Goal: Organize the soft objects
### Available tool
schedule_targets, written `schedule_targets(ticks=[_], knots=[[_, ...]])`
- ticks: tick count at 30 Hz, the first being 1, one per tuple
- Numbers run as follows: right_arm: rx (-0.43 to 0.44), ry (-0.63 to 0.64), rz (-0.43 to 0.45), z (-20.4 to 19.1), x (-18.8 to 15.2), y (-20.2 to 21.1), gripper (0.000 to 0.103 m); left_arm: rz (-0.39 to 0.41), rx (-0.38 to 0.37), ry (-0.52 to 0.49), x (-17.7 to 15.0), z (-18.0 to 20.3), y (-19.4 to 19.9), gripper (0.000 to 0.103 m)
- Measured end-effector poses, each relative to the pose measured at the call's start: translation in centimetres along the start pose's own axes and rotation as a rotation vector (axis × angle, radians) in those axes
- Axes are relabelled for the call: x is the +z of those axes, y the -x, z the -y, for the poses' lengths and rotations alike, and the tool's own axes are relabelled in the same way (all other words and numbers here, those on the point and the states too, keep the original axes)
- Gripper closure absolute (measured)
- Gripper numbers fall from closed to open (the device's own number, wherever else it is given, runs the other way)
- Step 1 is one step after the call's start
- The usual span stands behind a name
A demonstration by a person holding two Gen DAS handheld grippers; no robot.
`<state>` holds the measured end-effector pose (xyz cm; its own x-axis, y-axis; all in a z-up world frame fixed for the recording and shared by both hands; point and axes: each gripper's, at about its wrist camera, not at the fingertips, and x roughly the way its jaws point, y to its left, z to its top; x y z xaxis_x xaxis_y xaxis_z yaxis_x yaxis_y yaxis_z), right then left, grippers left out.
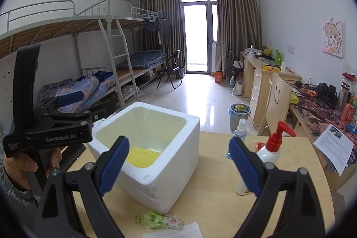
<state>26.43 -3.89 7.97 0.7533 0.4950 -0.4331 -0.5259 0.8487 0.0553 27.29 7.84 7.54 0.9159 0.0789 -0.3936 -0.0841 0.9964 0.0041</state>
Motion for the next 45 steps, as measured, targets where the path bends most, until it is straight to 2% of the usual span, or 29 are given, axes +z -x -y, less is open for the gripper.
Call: schedule_targets(ticks=[14,24,28,39,45], knots=[[0.026,0.010,0.049,-2.3,-1.1,4.5,0.009,0.091,-0.008,0.007,-1.2,0.3,8.0,0.001],[0.011,0.019,0.100,-4.1,-2.7,9.3,0.001,0.154,-0.004,-0.013,-2.7,1.8,14.2,0.001],[0.004,0.031,0.122,-4.9,-3.6,11.5,0.001,0.179,-0.012,-0.010,-3.6,2.3,16.5,0.001],[-0.014,0.033,0.150,-6.0,-5.4,15.4,0.001,0.216,-0.030,-0.033,-5.3,3.3,20.4,0.001],[-0.064,0.046,0.178,-6.2,-6.9,16.9,0.001,0.228,-0.038,-0.025,-6.4,3.7,21.2,0.001]])
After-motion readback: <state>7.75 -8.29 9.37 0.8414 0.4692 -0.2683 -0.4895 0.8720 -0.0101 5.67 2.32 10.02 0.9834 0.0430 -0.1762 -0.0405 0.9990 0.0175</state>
